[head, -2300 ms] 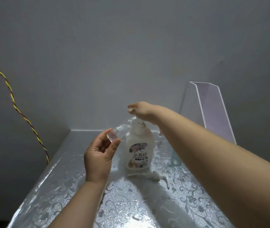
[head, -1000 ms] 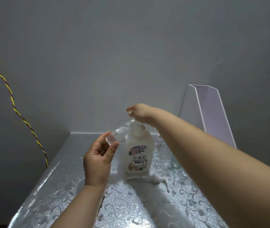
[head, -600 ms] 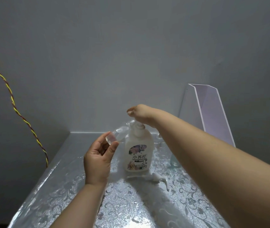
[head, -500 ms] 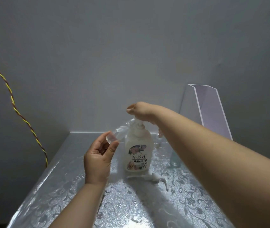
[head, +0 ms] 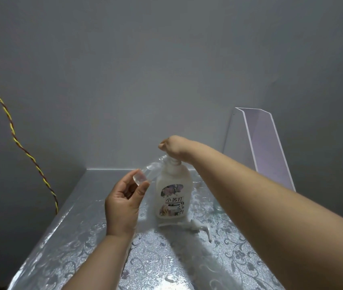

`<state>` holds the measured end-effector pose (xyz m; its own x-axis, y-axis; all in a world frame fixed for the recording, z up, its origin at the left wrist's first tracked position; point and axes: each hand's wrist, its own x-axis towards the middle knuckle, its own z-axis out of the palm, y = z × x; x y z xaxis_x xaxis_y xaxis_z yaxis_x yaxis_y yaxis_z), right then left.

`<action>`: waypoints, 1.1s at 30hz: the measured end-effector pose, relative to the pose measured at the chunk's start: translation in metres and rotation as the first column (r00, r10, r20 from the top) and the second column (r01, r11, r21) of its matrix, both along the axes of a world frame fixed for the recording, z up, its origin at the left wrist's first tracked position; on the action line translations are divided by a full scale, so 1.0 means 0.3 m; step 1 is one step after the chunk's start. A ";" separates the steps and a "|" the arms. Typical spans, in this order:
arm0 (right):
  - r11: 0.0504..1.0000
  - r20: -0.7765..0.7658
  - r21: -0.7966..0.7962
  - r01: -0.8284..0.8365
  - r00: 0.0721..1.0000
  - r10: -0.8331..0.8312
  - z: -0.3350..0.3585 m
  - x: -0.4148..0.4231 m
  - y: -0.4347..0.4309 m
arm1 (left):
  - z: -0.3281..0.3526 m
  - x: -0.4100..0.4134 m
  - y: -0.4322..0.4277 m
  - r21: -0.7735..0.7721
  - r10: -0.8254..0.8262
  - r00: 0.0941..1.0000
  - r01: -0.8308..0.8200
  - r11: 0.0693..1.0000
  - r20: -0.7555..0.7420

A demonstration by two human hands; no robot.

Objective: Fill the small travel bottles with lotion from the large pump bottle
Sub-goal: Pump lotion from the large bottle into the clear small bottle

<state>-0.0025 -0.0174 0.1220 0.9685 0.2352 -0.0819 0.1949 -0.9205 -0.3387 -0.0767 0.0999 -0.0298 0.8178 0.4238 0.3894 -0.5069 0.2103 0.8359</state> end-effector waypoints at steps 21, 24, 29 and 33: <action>0.985 -0.052 0.156 0.071 0.997 -0.063 0.025 -0.045 0.004 | 0.002 0.002 0.009 -0.019 -0.017 1.000 0.017 1.000 -0.001; 0.990 -0.046 0.138 -0.020 0.999 0.027 0.057 -0.055 -0.018 | 0.012 -0.002 0.004 -0.014 -0.022 1.000 0.022 1.000 0.002; 0.996 -0.041 0.087 -0.028 0.999 0.032 0.065 -0.049 -0.014 | 0.014 -0.004 0.006 0.004 -0.014 1.000 0.014 1.000 -0.002; 0.998 -0.034 0.063 0.011 0.999 -0.009 0.036 -0.043 0.001 | 0.015 -0.007 0.006 0.016 -0.020 1.000 0.020 1.000 -0.002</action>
<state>-0.0154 -0.0172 0.1328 0.9678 0.2314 -0.0994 0.1737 -0.8990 -0.4020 -0.0788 0.1017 -0.0253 0.8267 0.4011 0.3945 -0.5012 0.2064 0.8404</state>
